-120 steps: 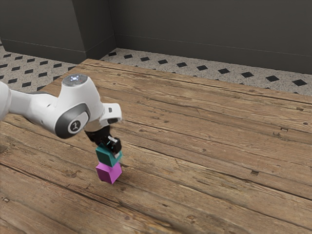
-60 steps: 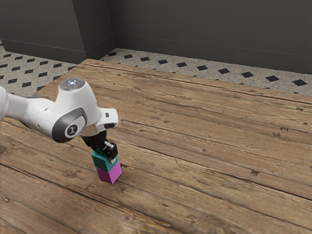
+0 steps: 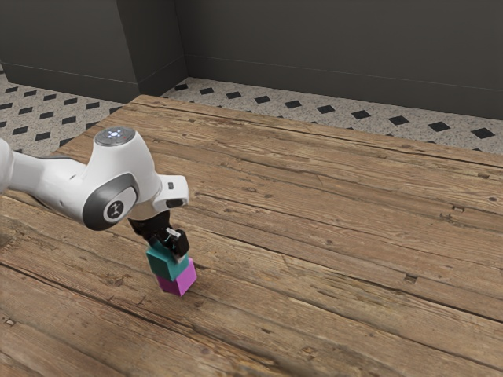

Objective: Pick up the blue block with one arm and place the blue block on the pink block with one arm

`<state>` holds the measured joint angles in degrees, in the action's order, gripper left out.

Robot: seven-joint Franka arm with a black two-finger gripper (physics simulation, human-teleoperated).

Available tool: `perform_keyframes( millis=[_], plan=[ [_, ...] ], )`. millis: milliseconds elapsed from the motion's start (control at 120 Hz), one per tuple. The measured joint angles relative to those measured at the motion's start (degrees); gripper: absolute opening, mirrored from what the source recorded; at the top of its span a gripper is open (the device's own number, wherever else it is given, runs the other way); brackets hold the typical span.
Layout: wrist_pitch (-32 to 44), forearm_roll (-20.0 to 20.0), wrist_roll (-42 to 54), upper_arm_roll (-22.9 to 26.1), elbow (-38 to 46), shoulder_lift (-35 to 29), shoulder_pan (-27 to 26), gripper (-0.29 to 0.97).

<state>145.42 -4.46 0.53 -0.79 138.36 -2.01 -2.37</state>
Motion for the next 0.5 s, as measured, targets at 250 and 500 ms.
perform_keyframes(
  millis=[250,500],
  plan=[
    [-0.04,0.13,0.66,0.00,-0.01,-0.07,-0.31,0.64],
    [-2.94,0.18,0.91,0.05,-0.23,-6.29,-0.26,0.67]
  ],
)
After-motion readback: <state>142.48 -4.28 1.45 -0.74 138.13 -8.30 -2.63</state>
